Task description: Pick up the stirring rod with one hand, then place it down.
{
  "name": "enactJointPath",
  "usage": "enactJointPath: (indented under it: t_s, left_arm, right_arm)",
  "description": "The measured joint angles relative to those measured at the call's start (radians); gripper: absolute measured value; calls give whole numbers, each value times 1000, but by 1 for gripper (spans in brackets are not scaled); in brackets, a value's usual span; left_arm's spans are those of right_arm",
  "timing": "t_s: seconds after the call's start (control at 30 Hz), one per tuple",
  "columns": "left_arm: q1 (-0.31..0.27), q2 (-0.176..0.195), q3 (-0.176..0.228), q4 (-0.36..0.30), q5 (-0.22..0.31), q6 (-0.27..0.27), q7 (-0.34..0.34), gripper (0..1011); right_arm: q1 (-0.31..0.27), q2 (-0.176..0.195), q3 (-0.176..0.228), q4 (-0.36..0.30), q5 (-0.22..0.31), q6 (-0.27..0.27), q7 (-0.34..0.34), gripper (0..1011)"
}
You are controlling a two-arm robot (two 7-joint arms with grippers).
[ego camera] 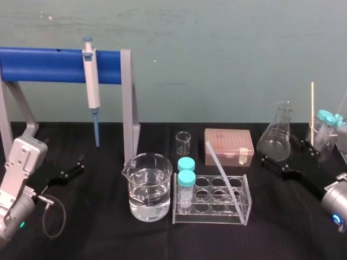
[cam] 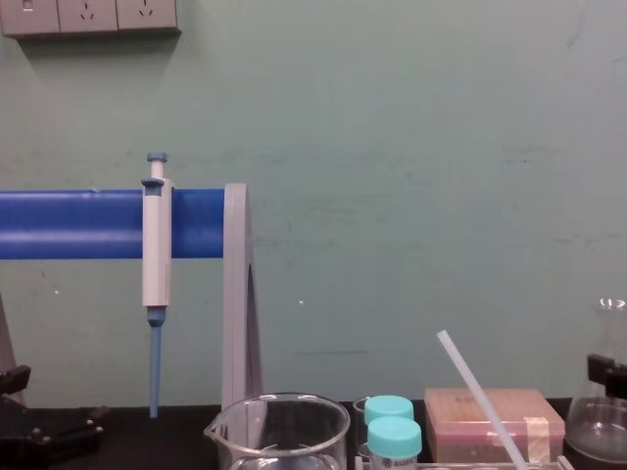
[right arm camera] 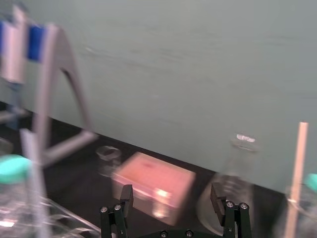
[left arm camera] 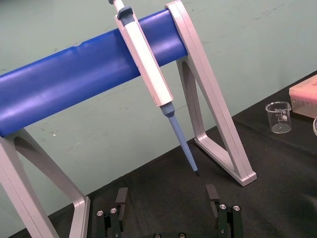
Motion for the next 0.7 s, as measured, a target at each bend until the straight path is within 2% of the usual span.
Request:
enactJointPath:
  t_s: [0.07,0.1,0.17,0.2,0.3,0.47,0.5,0.7]
  left_arm:
    - [0,0,0,0,0,0,0,1000]
    - [0,0,0,0,0,0,0,1000]
    - [0,0,0,0,0,0,0,1000]
    - [0,0,0,0,0,0,0,1000]
    - [0,0,0,0,0,0,0,1000]
    - [0,0,0,0,0,0,0,1000]
    - [0,0,0,0,0,0,0,1000]
    - [0,0,0,0,0,0,0,1000]
  right_arm:
    - [-14,10,16,-34,47,27,41,1000]
    - [-24,22,28,-65,90,54,83,1000]
    - [-36,42,41,-107,144,98,144,1002]
    - [-36,42,41,-107,144,98,144,1000]
    - [-39,70,50,-153,195,159,226,1000]
    - [-16,96,38,-185,211,207,318,1002]
    - [-16,96,38,-185,211,207,318,1000]
    - [60,96,-32,-157,156,250,368,1000]
